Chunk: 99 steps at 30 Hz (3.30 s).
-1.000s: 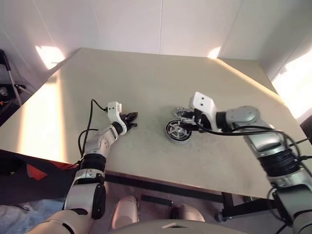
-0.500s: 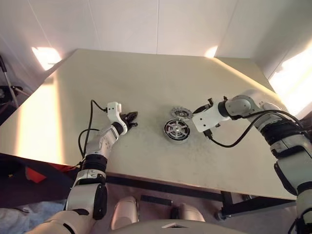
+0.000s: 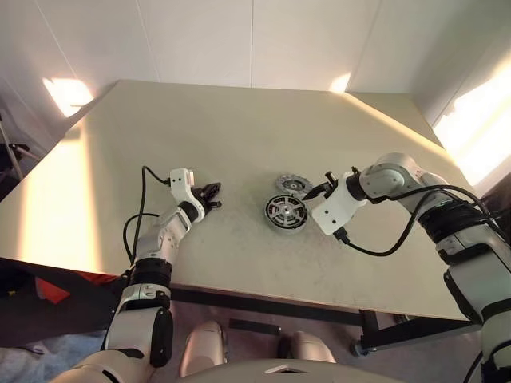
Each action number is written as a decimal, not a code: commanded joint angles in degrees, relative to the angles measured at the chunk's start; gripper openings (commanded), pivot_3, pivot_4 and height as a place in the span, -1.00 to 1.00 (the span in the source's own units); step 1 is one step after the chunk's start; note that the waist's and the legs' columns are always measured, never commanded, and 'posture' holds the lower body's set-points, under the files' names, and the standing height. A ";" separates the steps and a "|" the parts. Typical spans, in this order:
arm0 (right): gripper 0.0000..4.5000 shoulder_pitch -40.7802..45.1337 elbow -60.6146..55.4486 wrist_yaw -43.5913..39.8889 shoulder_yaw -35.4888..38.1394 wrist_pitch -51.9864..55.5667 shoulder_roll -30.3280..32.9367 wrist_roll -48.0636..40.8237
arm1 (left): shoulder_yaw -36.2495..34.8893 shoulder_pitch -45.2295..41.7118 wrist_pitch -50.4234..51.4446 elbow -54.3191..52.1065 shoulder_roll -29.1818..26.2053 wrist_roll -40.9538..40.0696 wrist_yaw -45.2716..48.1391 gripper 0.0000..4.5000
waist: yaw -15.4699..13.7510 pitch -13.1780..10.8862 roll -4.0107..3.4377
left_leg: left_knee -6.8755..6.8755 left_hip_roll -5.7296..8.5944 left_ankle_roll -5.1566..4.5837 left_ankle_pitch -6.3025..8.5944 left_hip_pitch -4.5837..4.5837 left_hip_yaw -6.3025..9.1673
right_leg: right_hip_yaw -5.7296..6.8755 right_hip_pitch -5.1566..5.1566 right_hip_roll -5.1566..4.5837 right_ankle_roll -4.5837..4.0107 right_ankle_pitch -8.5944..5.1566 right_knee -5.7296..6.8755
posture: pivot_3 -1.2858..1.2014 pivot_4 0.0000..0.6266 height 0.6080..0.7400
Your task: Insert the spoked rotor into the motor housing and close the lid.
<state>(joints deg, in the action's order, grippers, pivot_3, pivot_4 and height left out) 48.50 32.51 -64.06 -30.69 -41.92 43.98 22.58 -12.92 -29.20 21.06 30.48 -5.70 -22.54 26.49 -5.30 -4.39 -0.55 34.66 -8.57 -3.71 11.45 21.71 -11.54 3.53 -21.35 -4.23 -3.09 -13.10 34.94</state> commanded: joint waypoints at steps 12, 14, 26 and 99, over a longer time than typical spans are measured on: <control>-0.10 1.99 -0.35 1.03 -0.28 -1.66 -4.14 2.58 | 0.24 0.13 0.90 0.68 -0.50 0.16 -0.30 -0.77 | 0.56 0.00 0.00 | 0.00 -0.02 0.10 0.03 -0.04 0.00 | 0.00 -0.01 0.00 0.00 0.00 0.07 | 0.03 -1.00 1.00; -0.10 2.20 0.24 0.96 -0.67 -2.47 -4.45 3.20 | 0.02 0.41 0.82 0.50 -0.51 0.07 -0.49 -0.77 | 0.68 0.00 0.00 | 0.01 -0.02 0.16 0.07 -0.04 0.00 | 0.00 0.01 0.00 0.00 0.00 0.07 | 0.03 -1.00 1.00; -0.91 3.46 5.13 2.49 -1.75 -3.92 -6.37 6.75 | -0.42 1.03 0.72 0.06 -0.80 -0.17 -0.84 -0.77 | 1.40 0.01 0.01 | 0.03 -0.03 0.21 0.09 -0.31 0.00 | 0.00 0.25 0.00 -0.01 0.00 0.08 | 0.03 -1.00 1.00; 0.98 -40.54 -59.43 48.87 71.99 134.42 -34.74 -85.52 | 10.60 -7.58 -2.69 8.40 -4.93 7.28 15.25 -0.77 | -3.43 0.05 -0.12 | -1.66 0.30 1.40 -0.61 -0.61 -0.01 | 0.02 -0.08 -0.16 0.49 -0.41 -0.32 | 0.03 -1.00 1.00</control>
<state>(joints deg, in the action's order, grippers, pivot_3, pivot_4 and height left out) 7.80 -25.31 -17.73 40.63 92.22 8.64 -57.74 -2.68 -36.04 18.51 40.03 -10.30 -15.53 41.10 -8.73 -4.34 -0.67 32.99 -8.27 -2.31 10.84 21.09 -11.54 3.55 -21.43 -4.38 -2.59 -13.51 34.61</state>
